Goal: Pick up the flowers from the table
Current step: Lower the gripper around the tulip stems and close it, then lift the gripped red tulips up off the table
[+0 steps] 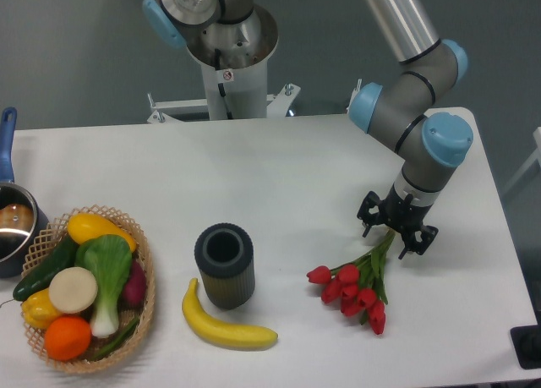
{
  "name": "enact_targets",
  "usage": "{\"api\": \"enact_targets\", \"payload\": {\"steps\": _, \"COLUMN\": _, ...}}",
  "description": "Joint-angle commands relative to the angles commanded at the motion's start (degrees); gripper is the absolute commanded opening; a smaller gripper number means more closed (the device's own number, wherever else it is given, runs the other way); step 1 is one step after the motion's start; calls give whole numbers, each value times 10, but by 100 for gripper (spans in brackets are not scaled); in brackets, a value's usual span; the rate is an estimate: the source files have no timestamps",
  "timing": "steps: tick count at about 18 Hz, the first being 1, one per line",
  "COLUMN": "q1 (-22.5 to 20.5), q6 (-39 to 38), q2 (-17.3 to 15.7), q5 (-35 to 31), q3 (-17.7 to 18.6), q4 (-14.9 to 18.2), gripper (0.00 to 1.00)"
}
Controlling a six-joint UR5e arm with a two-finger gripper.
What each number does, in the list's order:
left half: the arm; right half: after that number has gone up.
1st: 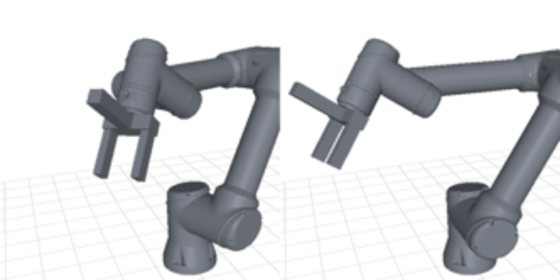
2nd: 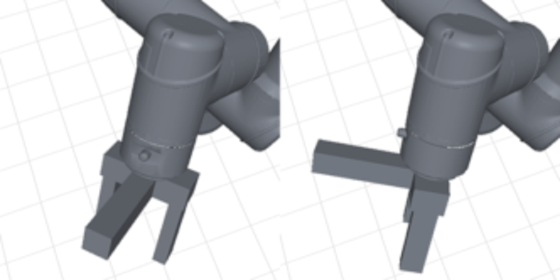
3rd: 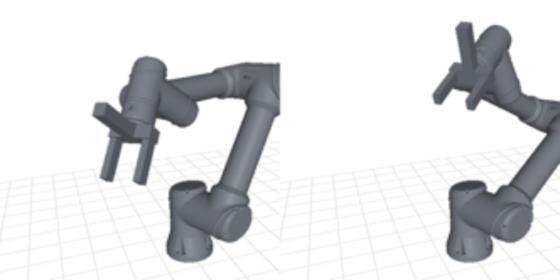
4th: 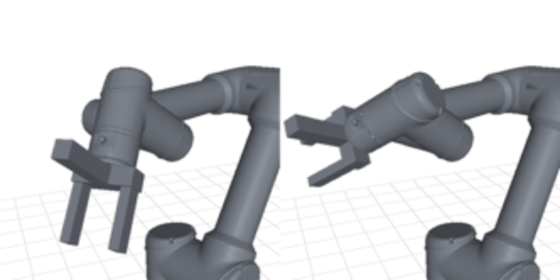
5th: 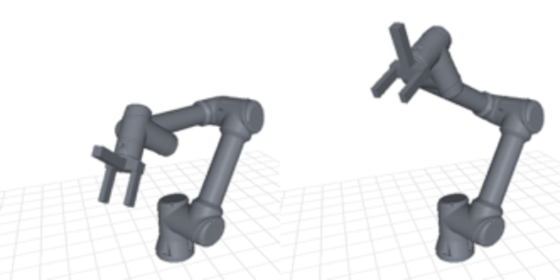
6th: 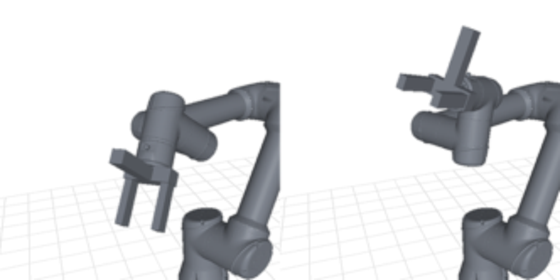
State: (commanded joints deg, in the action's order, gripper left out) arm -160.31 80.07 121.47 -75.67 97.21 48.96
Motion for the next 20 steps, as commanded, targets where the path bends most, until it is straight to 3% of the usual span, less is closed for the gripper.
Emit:
{"api": "enact_targets", "payload": {"steps": 4, "q1": 1, "q6": -11, "q2": 0, "q5": -1, "q3": 0, "q4": -2, "gripper": 34}}
{"api": "enact_targets", "payload": {"steps": 10, "q1": 1, "q6": -14, "q2": 0, "q5": -1, "q3": -5, "q4": -3, "gripper": 19}}
{"api": "enact_targets", "payload": {"steps": 14, "q1": -1, "q6": -14, "q2": -12, "q5": 0, "q3": -5, "q4": -3, "gripper": 18}}
{"api": "enact_targets", "payload": {"steps": 16, "q1": -1, "q6": -13, "q2": -38, "q5": 2, "q3": -9, "q4": -4, "gripper": 18}}
{"api": "enact_targets", "payload": {"steps": 20, "q1": 2, "q6": -37, "q2": -74, "q5": 32, "q3": -49, "q4": -5, "gripper": 19}}
